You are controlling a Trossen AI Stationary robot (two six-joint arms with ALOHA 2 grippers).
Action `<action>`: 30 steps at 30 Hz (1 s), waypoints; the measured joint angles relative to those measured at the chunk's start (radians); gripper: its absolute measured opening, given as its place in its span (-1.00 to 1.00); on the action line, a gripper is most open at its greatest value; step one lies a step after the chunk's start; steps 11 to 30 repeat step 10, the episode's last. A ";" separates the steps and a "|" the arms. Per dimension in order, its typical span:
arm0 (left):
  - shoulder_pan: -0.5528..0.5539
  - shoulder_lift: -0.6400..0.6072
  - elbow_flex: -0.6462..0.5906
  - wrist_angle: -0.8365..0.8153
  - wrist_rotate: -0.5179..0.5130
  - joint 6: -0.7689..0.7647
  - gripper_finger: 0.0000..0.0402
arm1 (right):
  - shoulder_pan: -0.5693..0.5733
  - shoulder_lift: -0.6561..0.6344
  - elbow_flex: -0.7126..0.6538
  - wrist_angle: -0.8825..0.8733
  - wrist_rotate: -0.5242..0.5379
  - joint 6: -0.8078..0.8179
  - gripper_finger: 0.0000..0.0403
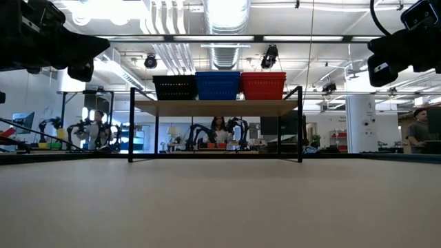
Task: Stack baskets on shelf by color
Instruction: Return to Home Position
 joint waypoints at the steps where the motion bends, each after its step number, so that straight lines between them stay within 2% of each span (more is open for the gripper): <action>1: 0.000 0.000 0.000 0.000 0.000 0.000 -1.00 | 0.000 0.000 0.000 0.000 0.000 0.000 -0.96; 30: 0.000 0.000 0.000 0.000 0.005 0.000 -1.00 | 0.000 0.000 0.000 0.000 0.000 0.000 -0.96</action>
